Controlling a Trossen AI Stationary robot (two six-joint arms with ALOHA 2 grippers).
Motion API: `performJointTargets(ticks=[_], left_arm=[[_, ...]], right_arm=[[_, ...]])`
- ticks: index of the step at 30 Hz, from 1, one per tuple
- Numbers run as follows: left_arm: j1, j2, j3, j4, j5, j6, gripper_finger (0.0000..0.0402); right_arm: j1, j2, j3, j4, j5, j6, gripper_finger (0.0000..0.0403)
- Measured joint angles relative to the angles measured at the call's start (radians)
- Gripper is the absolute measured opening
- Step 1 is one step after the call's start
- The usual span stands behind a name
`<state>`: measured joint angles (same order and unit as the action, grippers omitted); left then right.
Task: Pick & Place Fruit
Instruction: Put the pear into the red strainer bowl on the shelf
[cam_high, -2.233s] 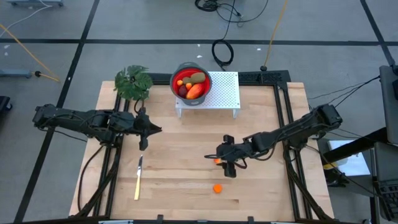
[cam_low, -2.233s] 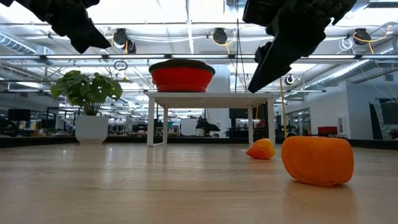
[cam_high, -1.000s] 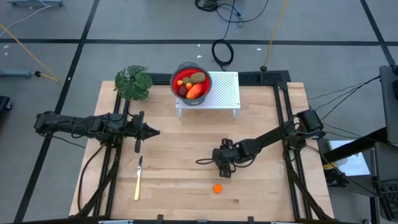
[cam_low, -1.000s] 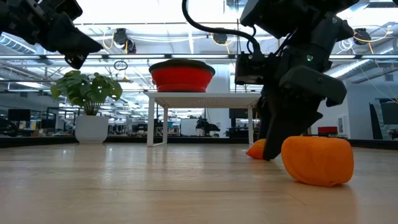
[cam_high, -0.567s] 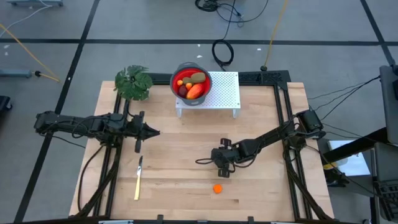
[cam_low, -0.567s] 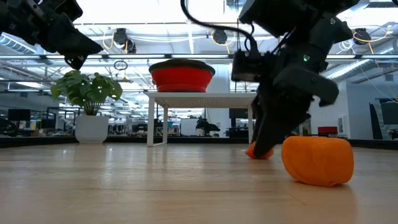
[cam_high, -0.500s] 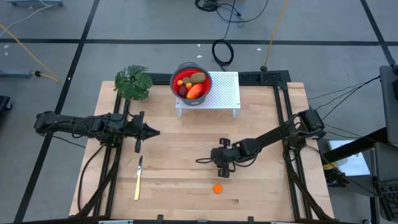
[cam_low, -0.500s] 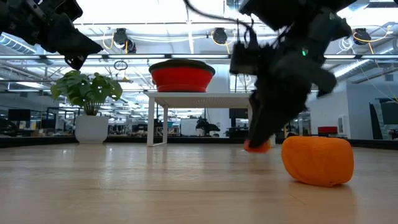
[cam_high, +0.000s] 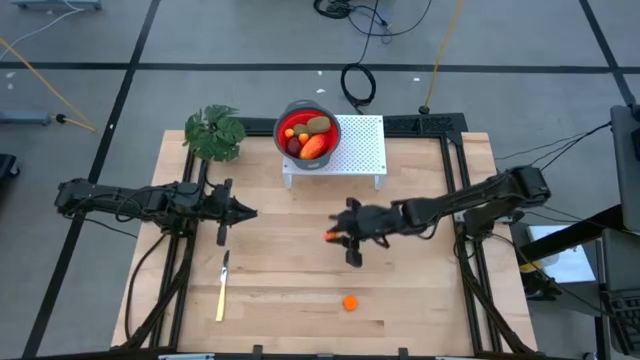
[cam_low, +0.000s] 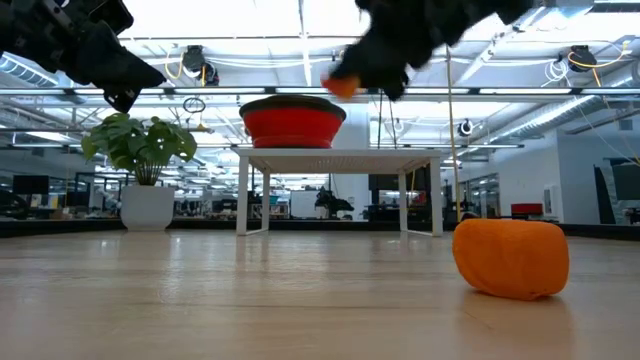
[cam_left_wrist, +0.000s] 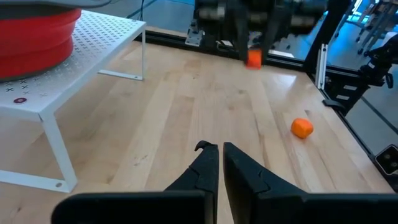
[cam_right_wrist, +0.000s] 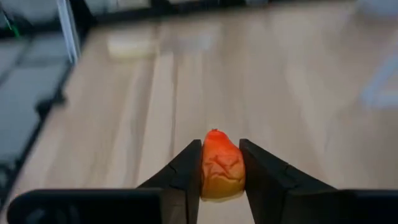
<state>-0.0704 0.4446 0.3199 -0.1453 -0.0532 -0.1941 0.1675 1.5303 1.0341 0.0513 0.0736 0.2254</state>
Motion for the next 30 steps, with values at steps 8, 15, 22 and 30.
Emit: performJointTargets(ticks=[8,15,22,30], left_arm=[[0.000,0.000,0.000,0.044,0.000,-0.015,0.0021],[0.000,0.000,0.000,0.093,0.000,-0.021,0.0021],[0.000,0.000,0.000,0.234,-0.040,-0.023,0.0021],[0.000,0.000,0.000,0.275,-0.131,0.006,0.0021]], right_arm=[[-0.088,-0.091,0.000,0.294,0.000,-0.140,0.0091],[-0.168,-0.110,0.001,0.459,0.001,-0.298,0.0091],[-0.234,-0.110,0.001,0.513,0.003,-0.520,0.0091],[-0.291,-0.111,0.001,0.513,0.003,-0.802,0.0091]])
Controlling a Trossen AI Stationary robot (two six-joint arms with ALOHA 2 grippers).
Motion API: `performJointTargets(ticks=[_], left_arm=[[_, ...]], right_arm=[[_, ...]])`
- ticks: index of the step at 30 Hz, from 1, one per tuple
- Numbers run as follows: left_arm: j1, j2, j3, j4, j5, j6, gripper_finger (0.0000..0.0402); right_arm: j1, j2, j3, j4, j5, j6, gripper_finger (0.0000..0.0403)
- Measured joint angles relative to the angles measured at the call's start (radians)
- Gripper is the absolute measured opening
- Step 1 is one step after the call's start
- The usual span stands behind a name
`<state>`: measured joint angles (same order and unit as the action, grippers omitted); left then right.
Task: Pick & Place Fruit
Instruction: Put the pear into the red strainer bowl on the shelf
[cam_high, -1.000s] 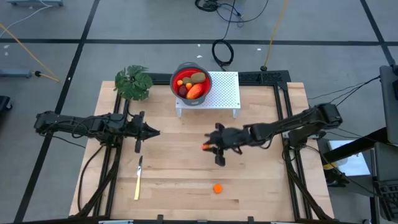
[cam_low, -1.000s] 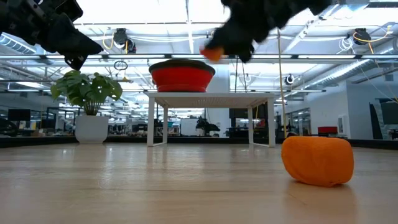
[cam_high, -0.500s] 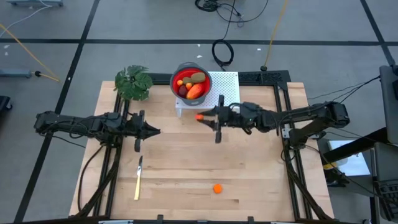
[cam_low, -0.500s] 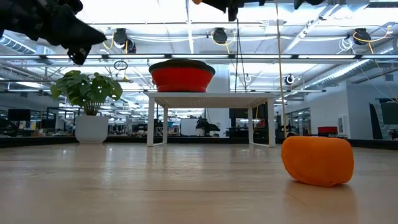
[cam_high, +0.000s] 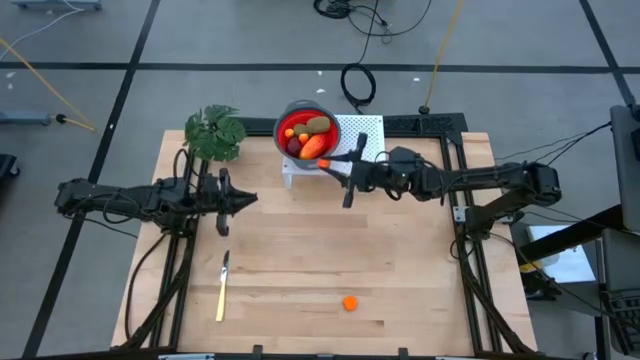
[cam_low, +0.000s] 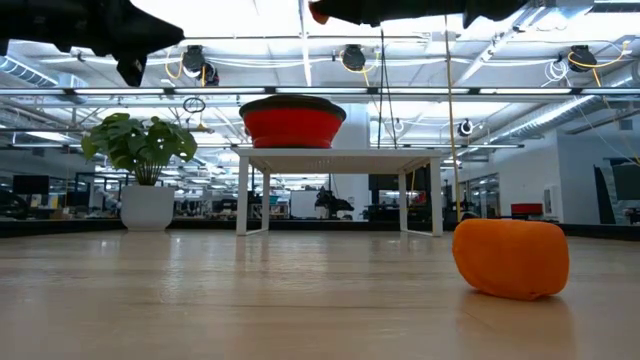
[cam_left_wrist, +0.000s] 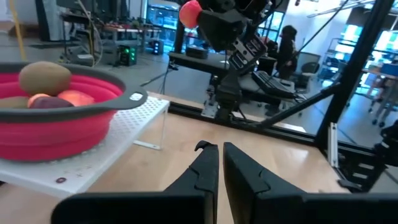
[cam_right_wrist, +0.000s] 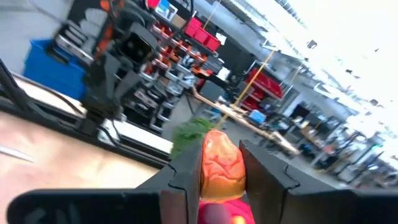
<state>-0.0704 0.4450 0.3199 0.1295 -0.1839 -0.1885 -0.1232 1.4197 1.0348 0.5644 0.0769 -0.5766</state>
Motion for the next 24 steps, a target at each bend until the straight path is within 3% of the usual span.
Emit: performJointTargets(ticks=[18,24], left_arm=[[0.000,0.000,0.000,0.000,-0.065,0.000,0.0021],[0.000,0.000,0.000,-0.001,-0.100,0.003,0.0021]], right_arm=[[-0.067,0.000,0.000,-0.008,-0.003,-0.116,0.0091],[-0.093,0.000,0.000,-0.008,-0.005,0.154,0.0091]])
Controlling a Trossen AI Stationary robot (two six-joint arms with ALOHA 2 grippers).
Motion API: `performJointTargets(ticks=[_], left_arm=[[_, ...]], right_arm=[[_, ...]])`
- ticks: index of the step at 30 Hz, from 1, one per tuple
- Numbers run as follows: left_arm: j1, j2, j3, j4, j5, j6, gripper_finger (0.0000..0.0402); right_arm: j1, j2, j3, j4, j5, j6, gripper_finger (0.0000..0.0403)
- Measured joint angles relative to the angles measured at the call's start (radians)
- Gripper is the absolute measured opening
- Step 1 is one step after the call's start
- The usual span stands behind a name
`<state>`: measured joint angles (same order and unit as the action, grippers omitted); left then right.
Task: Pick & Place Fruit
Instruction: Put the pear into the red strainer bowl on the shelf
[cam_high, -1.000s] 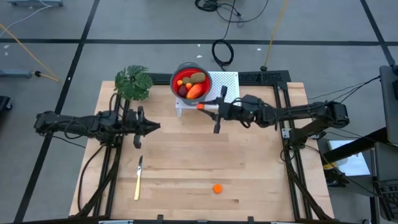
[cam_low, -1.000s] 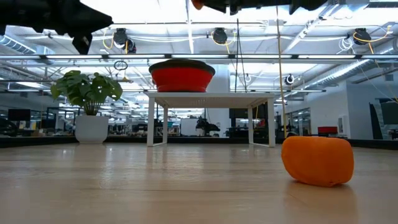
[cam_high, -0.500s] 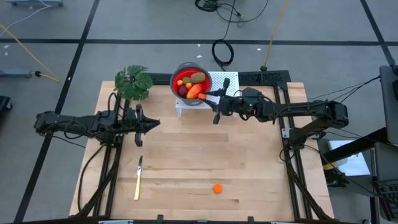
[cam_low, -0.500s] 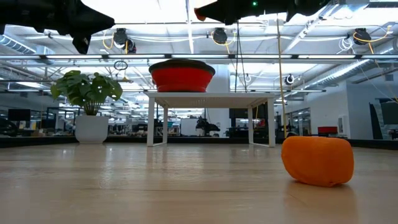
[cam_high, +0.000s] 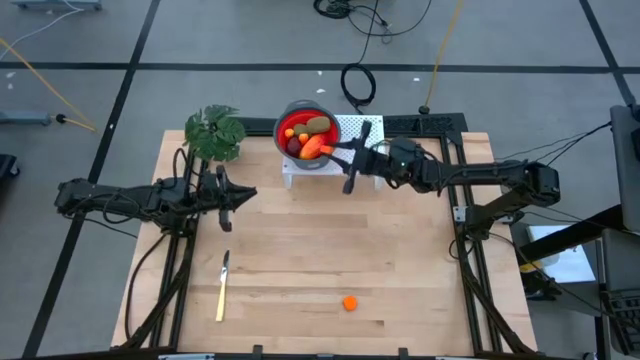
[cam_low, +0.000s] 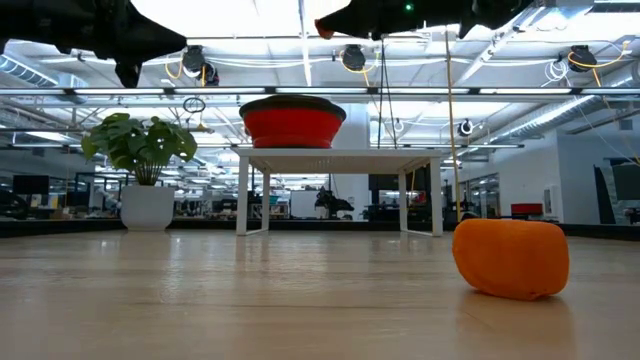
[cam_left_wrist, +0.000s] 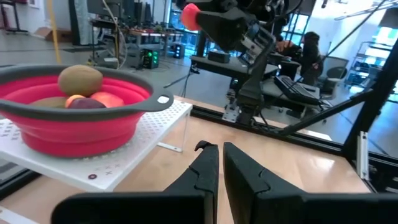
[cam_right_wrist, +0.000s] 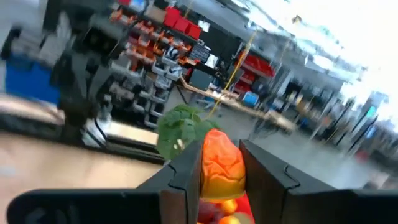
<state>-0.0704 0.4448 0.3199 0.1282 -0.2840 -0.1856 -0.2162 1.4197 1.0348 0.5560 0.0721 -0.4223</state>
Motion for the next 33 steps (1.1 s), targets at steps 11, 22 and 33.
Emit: performJointTargets(ticks=[11,22,33], left_arm=[[0.000,0.000,0.000,-0.005,-0.008,0.000,0.0021],[0.000,0.000,0.000,-0.005,-0.041,-0.001,0.0021],[0.000,0.000,0.000,-0.006,-0.042,0.008,0.0021]], right_arm=[[-0.118,0.011,0.104,-0.157,-0.234,0.543,0.0091],[-0.223,0.041,0.215,-0.210,-0.444,1.006,0.0091],[-0.261,0.042,0.214,-0.252,-0.491,0.950,0.0091]])
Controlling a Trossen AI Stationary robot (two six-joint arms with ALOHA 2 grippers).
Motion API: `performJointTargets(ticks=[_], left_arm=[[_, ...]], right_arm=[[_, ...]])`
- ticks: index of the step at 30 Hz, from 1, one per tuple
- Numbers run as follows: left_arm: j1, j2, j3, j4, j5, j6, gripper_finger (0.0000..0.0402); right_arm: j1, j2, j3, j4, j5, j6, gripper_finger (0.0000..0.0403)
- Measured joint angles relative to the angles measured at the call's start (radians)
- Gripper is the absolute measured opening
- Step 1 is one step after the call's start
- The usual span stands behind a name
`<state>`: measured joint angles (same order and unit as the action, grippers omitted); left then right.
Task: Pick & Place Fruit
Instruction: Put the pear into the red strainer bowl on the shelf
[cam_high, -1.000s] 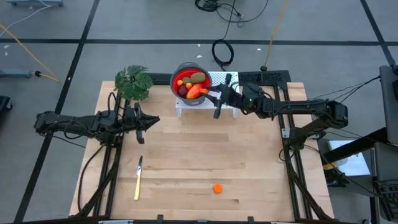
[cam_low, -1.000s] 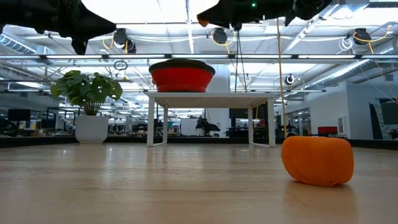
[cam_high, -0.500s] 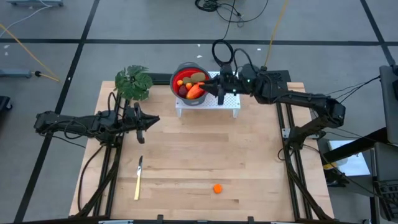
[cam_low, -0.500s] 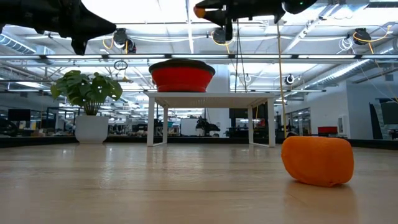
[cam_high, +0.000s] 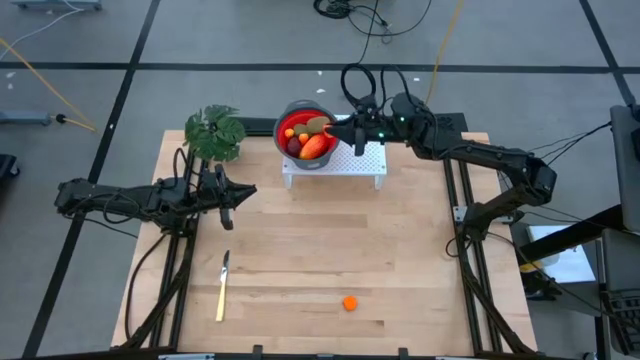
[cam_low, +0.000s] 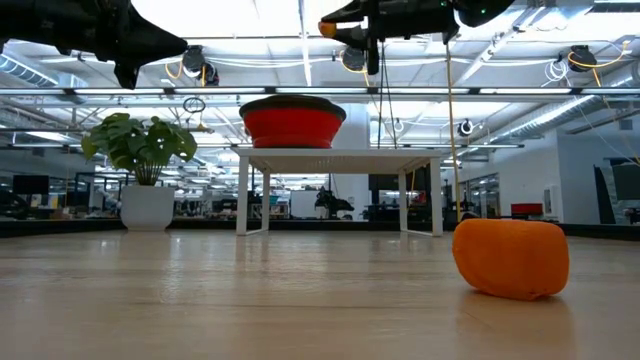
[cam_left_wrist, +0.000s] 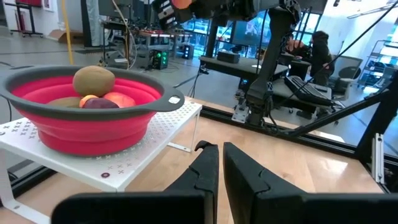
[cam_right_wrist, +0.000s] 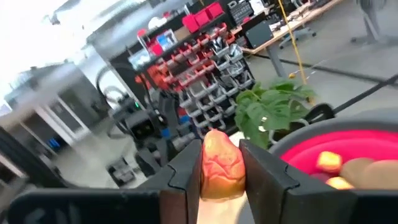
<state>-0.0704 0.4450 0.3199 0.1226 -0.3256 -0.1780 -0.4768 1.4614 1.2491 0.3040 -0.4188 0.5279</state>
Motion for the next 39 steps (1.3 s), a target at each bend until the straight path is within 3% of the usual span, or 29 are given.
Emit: performJointTargets(ticks=[9,13,22,39], left_arm=[[0.000,0.000,0.000,-0.001,-0.048,0.012,0.0021],[0.000,0.000,0.000,-0.001,-0.051,0.019,0.0021],[0.000,0.000,0.000,-0.026,-0.052,0.008,0.0021],[0.000,0.023,0.000,-0.022,-0.064,-0.011,0.0021]], right_arm=[[0.029,0.026,0.000,-0.102,0.158,-0.428,0.0091],[0.033,0.068,-0.002,-0.101,0.159,-0.518,0.0091],[0.033,0.140,0.000,-0.093,0.210,-0.646,0.0091],[0.034,0.180,-0.001,-0.140,0.209,-0.706,0.0108]])
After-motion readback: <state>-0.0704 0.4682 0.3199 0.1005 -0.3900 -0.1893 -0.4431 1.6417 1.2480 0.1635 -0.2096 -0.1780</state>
